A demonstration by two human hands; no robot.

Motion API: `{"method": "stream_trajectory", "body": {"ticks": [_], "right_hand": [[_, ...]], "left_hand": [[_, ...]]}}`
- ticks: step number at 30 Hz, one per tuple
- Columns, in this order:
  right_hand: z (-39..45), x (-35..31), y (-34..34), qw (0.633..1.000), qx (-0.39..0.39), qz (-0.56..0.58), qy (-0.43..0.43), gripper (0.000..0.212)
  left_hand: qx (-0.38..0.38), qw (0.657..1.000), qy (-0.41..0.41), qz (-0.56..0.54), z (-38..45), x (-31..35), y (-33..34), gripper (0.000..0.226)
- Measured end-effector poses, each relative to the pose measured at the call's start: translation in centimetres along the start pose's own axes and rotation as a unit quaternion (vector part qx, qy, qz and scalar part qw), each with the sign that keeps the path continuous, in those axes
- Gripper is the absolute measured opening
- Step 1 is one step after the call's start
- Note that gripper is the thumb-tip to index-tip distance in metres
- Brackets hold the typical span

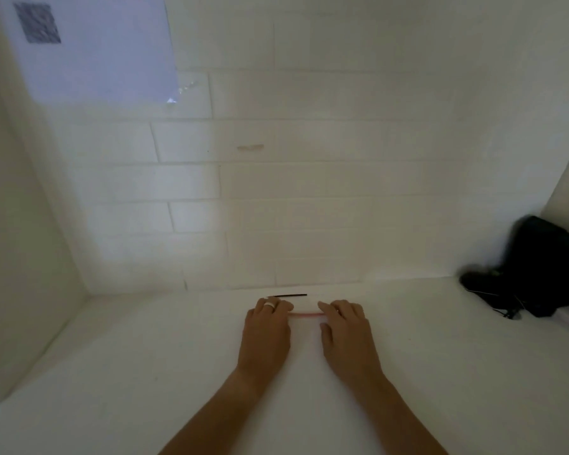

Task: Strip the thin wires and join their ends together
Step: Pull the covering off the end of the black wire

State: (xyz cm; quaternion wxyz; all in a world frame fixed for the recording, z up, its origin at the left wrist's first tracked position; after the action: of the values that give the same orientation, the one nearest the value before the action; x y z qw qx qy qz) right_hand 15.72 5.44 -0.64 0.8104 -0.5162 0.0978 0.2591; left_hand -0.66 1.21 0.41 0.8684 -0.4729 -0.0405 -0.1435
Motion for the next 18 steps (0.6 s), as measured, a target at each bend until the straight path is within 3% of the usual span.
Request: {"method": "stream_trajectory", "body": {"ticks": [4,7,12,18], "right_hand": [[0.3,0.8,0.1,1.000,0.024,0.013,-0.001,0.018],[0.5,1.0,0.3,0.999,0.026,0.023,-0.001,0.015],[0.4,-0.1,0.5,0.998,0.027,0.013,-0.047,0.004],[0.3,-1.8,1.3,0.993,0.009,0.022,-0.118,0.023]], "left_hand": [[0.012,0.999,-0.033,-0.019,-0.3,-0.9,-0.1,0.023],[0.002,0.998,-0.048,-0.040,-0.3,-1.7,-0.3,0.010],[0.000,0.994,-0.030,-0.109,-0.1,-1.7,-0.6,0.015],[-0.009,0.987,0.006,-0.158,0.0,-0.7,-0.6,0.011]]}}
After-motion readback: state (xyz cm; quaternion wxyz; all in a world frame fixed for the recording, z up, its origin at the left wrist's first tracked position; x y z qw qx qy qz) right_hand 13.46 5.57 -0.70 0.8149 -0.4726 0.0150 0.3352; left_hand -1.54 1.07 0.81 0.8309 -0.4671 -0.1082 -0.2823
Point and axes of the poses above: each hand's wrist, its own z-axis towards the middle knuckle, its own y-axis out of the palm, x = y × z, the point moved 2 cm from there along z, towards the middle knuckle, and after that the axes turned 13 degrees about y, right-handed, at the moved point
